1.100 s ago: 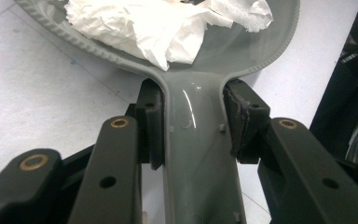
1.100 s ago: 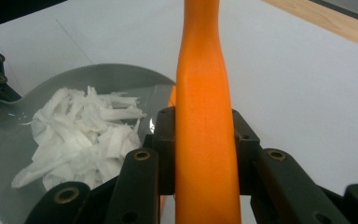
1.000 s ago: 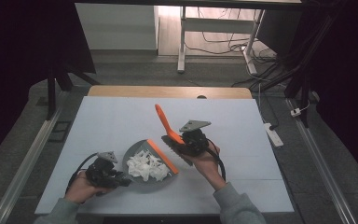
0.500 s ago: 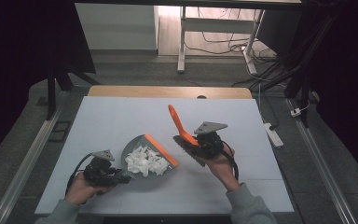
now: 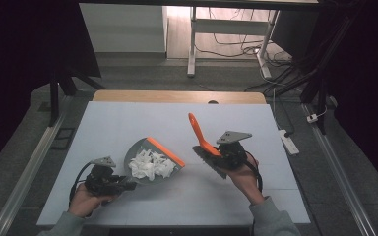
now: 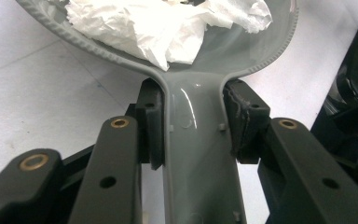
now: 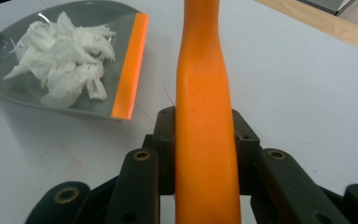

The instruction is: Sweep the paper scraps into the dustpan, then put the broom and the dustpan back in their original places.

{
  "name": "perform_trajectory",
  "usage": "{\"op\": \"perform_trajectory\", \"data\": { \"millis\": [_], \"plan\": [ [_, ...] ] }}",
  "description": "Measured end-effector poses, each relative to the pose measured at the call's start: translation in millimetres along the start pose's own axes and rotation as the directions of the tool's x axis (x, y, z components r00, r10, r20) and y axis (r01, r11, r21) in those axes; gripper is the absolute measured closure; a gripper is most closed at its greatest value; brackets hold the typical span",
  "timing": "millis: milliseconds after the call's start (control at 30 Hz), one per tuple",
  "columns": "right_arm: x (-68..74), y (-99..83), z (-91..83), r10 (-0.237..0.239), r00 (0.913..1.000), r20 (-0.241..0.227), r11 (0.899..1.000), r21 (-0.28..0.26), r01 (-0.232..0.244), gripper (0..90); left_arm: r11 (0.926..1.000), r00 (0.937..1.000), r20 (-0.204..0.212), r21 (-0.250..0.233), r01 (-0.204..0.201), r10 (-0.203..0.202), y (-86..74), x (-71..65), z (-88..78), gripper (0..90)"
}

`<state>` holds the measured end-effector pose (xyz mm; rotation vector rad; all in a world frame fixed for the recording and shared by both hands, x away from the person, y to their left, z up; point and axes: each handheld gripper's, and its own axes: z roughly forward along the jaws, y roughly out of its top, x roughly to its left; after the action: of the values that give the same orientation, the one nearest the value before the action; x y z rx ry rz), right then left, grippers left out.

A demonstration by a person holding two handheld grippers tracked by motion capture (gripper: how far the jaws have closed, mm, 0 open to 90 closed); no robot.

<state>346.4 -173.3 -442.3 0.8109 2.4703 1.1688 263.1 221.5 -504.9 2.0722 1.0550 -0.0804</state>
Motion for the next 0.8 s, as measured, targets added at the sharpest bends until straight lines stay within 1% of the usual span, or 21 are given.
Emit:
{"op": "perform_trajectory", "data": {
  "millis": [167, 267, 467, 633, 800],
  "plan": [
    [-0.7, -4.1, -3.7, -0.003, 0.9999, -0.011, 1.0, 0.006, 0.003, 70.6, 0.9997, 1.0, -0.005, -0.021, 0.007, -0.007, -1.4, -3.5, -1.2, 61.5],
    [-0.8, -6.6, -6.6, -0.007, 0.9999, -0.013, 1.0, 0.012, 0.007, 70.6, 0.9987, 0.9995, -0.019, -0.045, 0.023, -0.024, -3.4, -4.6, -2.9, 61.6],
    [-3.7, -13.0, -12.7, -0.002, 0.9994, -0.035, 1.0, 0.018, 0.002, 70.6, 0.9946, 0.9973, -0.042, -0.088, 0.056, -0.06, -8.6, -6.1, -7.0, 61.6],
    [-4.7, -16.9, -18.8, -0.003, 0.9992, -0.041, 1.0, 0.023, 0.004, 70.6, 0.9922, 0.9953, -0.061, -0.104, 0.069, -0.076, -11.8, -6.7, -8.3, 61.5],
    [-6.6, -22.1, -23.9, 0.012, 0.9984, -0.056, 0.999, 0.03, -0.01, 70.5, 0.988, 0.9924, -0.071, -0.125, 0.091, -0.1, -14.6, -6.6, -8.7, 61.6]
  ]
}}
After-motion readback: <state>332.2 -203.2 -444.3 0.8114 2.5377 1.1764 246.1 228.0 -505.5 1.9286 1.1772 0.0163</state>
